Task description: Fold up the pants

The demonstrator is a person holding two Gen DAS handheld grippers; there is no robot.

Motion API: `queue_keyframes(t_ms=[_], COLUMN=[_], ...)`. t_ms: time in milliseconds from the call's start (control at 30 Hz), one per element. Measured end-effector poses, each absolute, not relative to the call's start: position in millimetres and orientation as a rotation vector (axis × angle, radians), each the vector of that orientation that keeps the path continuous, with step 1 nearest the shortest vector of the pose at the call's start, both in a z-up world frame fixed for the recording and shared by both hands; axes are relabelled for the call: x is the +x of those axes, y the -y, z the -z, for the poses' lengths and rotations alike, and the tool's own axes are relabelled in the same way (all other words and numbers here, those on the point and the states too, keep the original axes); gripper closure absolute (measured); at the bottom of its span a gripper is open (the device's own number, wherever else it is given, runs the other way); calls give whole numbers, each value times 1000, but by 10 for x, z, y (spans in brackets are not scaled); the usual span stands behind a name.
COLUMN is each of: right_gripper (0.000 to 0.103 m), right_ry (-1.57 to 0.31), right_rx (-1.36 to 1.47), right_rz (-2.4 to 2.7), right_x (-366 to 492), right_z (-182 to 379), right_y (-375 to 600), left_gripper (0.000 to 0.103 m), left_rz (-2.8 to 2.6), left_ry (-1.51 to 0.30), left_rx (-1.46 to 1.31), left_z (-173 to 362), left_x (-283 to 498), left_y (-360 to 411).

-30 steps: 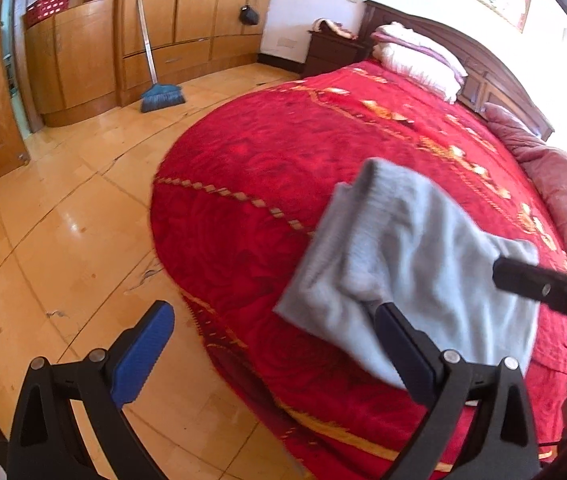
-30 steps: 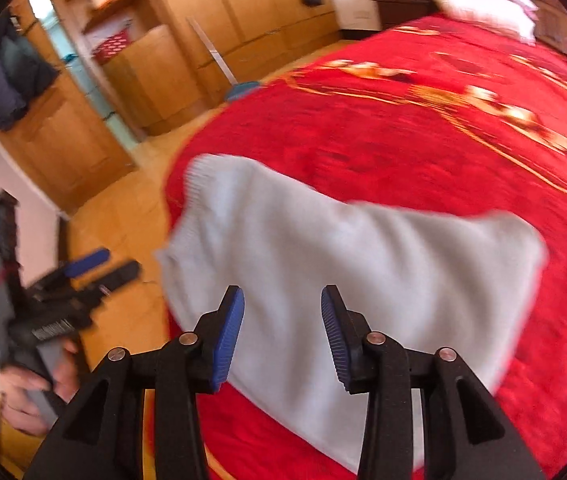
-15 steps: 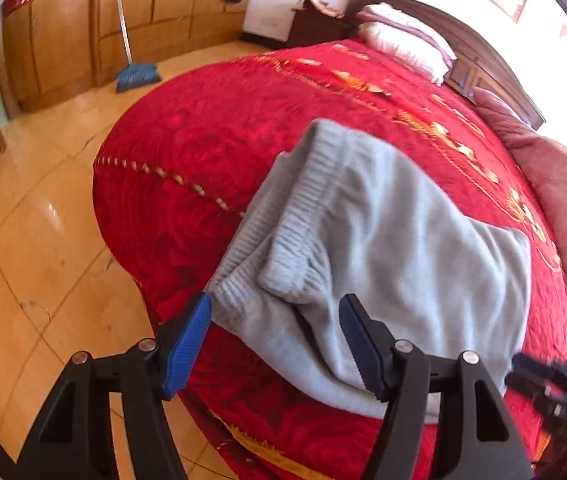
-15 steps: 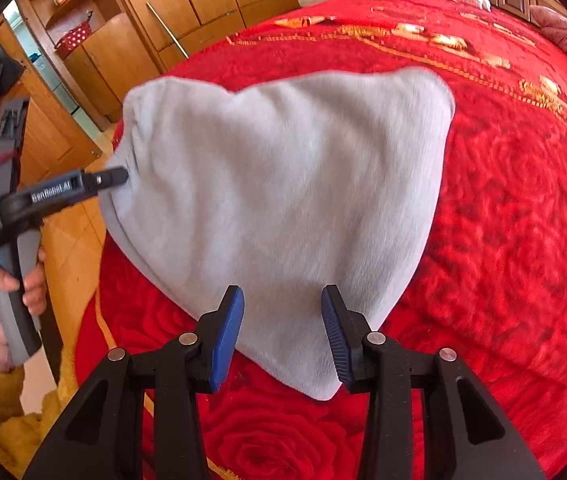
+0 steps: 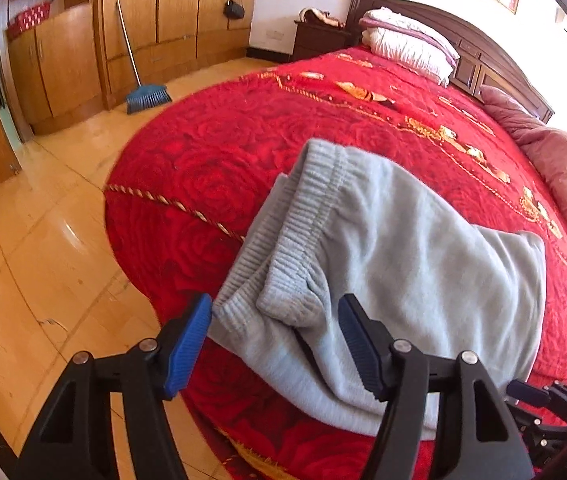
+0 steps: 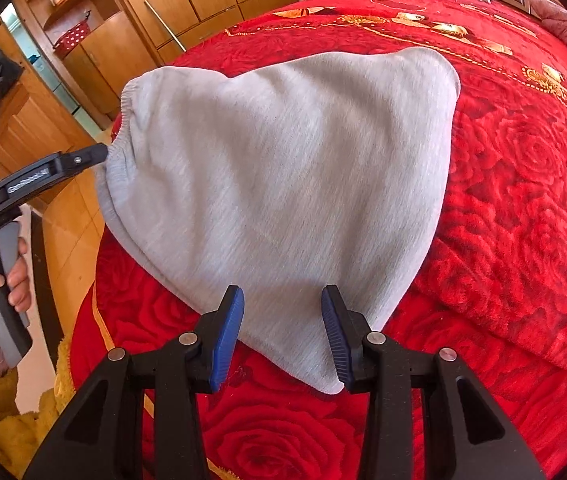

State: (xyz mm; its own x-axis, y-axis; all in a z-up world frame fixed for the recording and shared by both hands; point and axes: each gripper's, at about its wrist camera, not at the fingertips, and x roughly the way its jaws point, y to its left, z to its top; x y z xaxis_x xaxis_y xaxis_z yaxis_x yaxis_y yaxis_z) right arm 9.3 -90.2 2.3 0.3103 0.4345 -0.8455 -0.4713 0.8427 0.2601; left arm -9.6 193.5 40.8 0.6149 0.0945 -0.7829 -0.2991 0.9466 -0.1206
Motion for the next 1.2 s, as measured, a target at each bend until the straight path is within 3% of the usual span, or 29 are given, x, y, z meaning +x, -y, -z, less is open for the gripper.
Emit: queue_keyframes(t_ms=[100, 167, 533, 867, 900, 933, 1200], right_gripper=[61, 61, 61, 61, 61, 61, 61], right_ry=[-1106, -1107, -1121, -1112, -1107, -1102, -1095], right_rx=[-33, -30, -10, -21, -26, -28, -59], right_rz=[-598, -599, -602, -587, -582, -580, -574], right_x=[97, 99, 129, 95, 84, 72, 34], right_z=[-19, -16, 8, -24, -39, -53, -64], right_y=[896, 901, 962, 908, 902, 903, 827], left_gripper=[41, 71, 73, 72, 77, 92, 93], left_rz=[-220, -181, -93, -81, -85, -90, -135], left_ry=[-850, -853, -1012, -939, -935, -920, -882], left_rx=[-228, -230, -378, -507, -520, -528, -442], left_z=[-505, -547, -157, -172, -174, -203, -468], left_x=[-177, -200, -97, 56, 54, 22, -286], left_y=[-1906, -1890, -1922, -2148, -2168, -2186, -2250])
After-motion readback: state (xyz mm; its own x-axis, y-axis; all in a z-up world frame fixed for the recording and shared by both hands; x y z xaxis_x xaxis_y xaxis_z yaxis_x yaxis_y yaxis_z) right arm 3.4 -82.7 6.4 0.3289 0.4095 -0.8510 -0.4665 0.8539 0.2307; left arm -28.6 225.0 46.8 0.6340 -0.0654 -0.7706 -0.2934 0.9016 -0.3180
